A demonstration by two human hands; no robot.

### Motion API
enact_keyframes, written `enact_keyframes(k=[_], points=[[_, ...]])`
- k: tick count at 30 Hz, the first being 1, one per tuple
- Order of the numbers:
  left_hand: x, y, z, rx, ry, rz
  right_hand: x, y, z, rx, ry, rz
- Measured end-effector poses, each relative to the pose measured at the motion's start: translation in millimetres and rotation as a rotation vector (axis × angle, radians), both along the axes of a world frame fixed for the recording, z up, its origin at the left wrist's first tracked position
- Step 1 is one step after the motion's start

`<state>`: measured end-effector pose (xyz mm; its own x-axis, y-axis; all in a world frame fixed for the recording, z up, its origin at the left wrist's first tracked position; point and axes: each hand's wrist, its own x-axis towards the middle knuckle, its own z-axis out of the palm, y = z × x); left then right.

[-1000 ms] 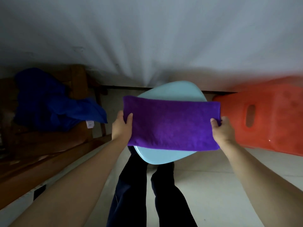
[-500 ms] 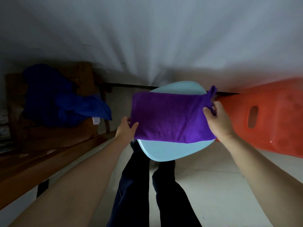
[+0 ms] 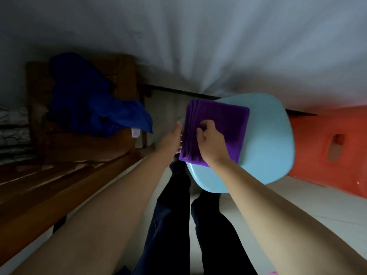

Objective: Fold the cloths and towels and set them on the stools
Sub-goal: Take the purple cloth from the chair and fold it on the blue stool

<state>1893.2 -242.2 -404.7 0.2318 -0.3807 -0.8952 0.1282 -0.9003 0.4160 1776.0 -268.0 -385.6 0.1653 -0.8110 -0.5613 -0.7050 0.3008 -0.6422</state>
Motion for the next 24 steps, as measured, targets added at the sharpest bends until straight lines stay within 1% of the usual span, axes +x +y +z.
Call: enact_keyframes(k=[3, 5, 7, 9, 11, 13, 15, 17, 21, 24], points=[[-5.2, -6.9, 3.8, -0.007, -0.113, -0.167, -40.5, -15.1, 7.3, -0.134, 0.073, -0.201], [-11.7, -13.9, 7.3, -0.039, -0.219, -0.225, -70.6, -23.6, 7.6, -0.151, 0.13, -0.292], [-20.1, -21.3, 12.8, -0.077, -0.311, -0.281, -90.1, -27.0, 6.4, -0.018, 0.138, -0.342], [-28.2, -24.1, 11.6, -0.091, -0.342, -0.33, -95.2, -23.3, -0.2, 0.145, 0.122, -0.307], [-33.4, -22.1, 7.7, -0.098, -0.344, -0.382, -92.0, -14.8, -8.9, 0.228, 0.052, -0.314], [-33.9, -17.8, 6.7, -0.139, -0.29, -0.334, -87.4, -9.9, -12.9, 0.302, -0.073, -0.455], [-32.0, -13.0, 11.1, -0.184, -0.203, -0.25, -89.2, -9.2, -11.4, 0.449, -0.26, -0.635], [-31.2, -8.8, 20.8, -0.223, -0.143, -0.18, -97.3, -10.6, -0.1, 0.545, -0.392, -0.699], [-41.5, -7.7, 64.5, -0.318, -0.06, -0.021, -114.7, -16.6, 46.9, 0.473, -0.49, -0.671], [-58.0, -11.7, 123.3, -0.435, -0.013, 0.057, -128.6, -18.2, 106.3, 0.368, -0.581, -0.691]])
